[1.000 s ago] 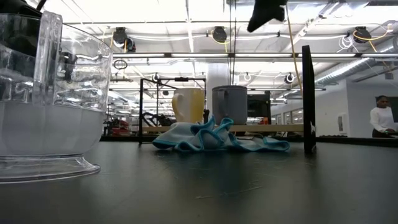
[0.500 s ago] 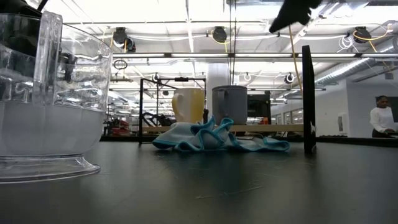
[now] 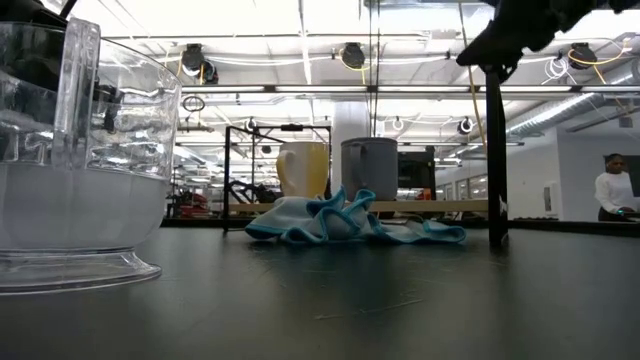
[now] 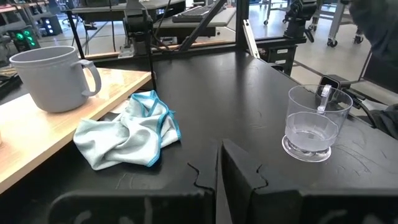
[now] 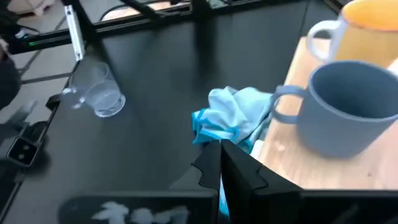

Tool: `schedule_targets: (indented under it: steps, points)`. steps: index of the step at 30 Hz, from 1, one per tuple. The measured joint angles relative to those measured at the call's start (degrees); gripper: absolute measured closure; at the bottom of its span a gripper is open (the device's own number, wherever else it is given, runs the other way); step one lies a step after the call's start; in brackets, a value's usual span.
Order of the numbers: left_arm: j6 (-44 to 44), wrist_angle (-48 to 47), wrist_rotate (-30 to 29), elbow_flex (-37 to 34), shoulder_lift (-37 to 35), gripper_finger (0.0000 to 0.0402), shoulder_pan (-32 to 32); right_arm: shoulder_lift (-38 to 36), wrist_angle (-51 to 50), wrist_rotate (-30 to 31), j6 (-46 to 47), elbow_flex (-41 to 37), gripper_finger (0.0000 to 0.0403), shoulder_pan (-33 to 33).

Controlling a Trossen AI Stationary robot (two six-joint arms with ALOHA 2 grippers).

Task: Stack small to large cups/mugs on shelf
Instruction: Put the transparent mug on the shelf

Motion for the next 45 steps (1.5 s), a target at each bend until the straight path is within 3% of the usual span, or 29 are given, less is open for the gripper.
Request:
schedule_targets:
  steps: [15,25,35,39,45]
  points:
    - [-1.0,0.0,0.2,0.0,0.0,0.0378,0.0,-1.8,19.2,-5.1,-4.5,-12.0,0.0399,0.2]
    - [-0.9,0.0,0.2,0.0,0.0,0.0378,0.0,-6.3,19.7,-5.5,-10.8,-12.8,0.0399,2.8]
    - [-1.1,0.0,0.2,0.0,0.0,0.0378,0.0,-8.0,20.2,-4.9,-11.2,-13.4,0.0399,5.9]
    - [-1.1,0.0,0.2,0.0,0.0,0.0378,0.0,-8.3,23.3,-4.9,-10.1,-17.1,0.0399,7.8]
    - [-1.2,0.0,0.2,0.0,0.0,0.0378,0.0,-11.5,35.6,-4.8,-8.9,-25.9,0.0399,9.7]
